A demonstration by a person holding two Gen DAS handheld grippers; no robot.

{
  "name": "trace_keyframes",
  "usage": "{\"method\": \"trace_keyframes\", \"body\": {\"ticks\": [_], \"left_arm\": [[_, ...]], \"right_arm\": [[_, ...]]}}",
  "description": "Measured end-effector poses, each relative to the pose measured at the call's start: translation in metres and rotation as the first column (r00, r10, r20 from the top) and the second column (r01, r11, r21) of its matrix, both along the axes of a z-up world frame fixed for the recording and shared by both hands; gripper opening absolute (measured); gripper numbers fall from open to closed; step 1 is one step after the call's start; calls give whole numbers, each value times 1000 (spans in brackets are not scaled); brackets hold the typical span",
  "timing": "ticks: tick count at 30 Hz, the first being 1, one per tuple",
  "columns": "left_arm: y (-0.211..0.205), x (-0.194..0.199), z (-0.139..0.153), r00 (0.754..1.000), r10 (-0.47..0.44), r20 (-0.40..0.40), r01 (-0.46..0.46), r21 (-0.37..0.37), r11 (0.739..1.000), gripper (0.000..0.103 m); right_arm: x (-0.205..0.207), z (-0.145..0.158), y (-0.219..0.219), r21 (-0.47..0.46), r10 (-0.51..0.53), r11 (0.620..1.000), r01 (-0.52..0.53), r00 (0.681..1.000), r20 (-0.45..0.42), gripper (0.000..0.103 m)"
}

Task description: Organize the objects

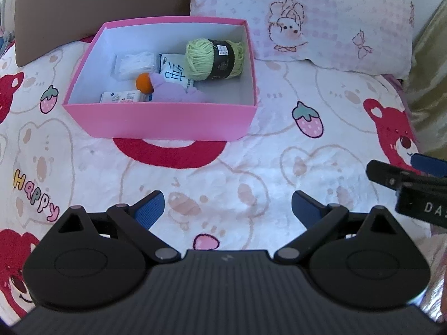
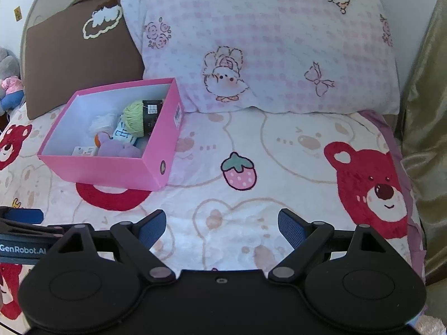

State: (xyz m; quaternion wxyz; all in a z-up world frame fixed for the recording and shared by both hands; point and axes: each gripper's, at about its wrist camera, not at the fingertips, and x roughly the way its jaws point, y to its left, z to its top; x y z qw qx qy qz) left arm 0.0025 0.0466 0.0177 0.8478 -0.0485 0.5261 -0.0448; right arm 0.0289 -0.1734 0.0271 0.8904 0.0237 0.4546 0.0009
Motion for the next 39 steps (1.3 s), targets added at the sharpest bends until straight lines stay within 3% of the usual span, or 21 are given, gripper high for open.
{"method": "trace_keyframes", "body": {"ticks": [15,39], "left_arm": [[-1,-3,3,1000,-21,7,21,54,998,101],[-2,-5,6,999,-34,12,33,57,998,101]], "right_arm": [[-1,-1,-10,7,-33,999,33,999,-9,90],[-2,0,-13,-5,-41,999,41,999,-11,90]]}}
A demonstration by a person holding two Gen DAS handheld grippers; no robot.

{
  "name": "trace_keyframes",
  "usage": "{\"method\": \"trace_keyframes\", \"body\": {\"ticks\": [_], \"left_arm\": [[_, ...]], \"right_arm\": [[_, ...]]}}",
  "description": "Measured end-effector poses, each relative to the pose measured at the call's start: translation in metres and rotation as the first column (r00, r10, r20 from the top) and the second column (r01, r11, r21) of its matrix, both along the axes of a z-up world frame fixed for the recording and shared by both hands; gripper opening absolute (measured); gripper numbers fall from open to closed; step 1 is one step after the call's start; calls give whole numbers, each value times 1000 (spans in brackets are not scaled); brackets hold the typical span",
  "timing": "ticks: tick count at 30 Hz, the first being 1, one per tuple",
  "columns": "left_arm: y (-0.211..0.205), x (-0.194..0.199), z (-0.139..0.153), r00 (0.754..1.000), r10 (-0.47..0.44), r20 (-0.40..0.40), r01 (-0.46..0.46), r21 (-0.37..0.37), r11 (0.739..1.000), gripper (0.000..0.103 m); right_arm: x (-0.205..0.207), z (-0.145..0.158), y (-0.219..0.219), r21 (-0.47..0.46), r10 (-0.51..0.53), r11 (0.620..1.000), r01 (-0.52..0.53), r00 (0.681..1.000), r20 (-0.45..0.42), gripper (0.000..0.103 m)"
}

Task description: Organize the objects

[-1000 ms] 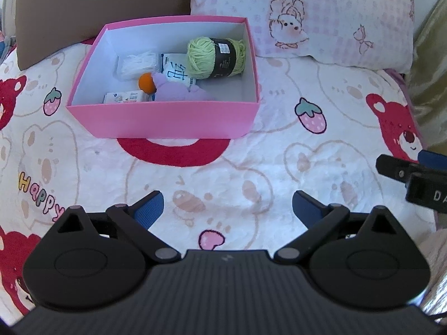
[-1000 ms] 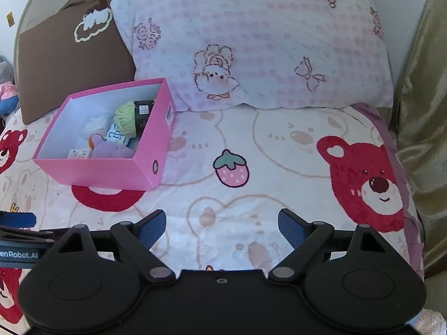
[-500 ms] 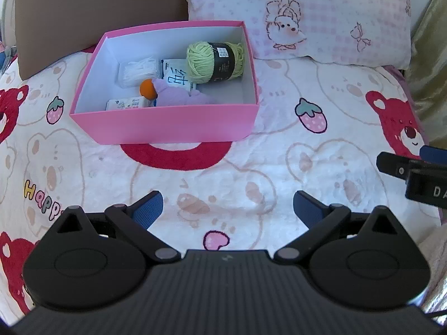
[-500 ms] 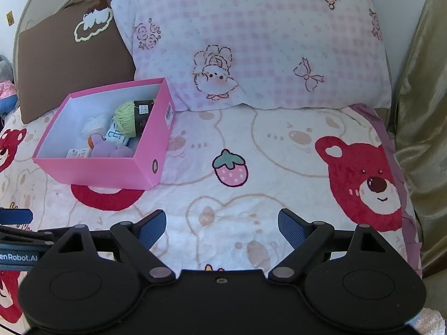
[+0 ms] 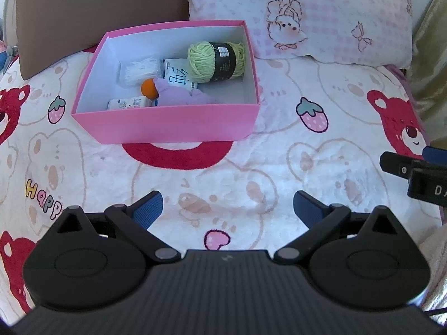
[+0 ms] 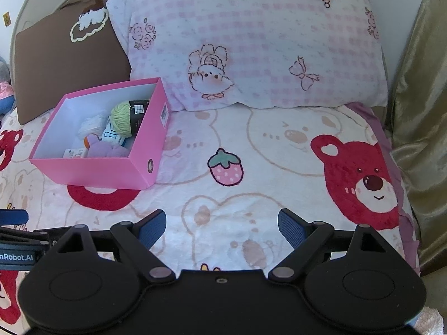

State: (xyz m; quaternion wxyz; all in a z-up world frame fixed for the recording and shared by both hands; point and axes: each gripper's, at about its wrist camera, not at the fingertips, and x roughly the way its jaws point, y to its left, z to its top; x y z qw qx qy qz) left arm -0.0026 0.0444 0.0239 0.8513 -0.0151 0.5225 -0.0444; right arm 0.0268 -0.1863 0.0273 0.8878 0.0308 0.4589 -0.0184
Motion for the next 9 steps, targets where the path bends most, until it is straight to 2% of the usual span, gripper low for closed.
{"method": "trace_keyframes", "body": {"ticks": [9], "left_arm": [[-1,0,0,1000,-19,-8,19,-12,1000,102]], "right_arm": [[-1,-2,-3,2,-11,1000,11,1000,2,90]]}}
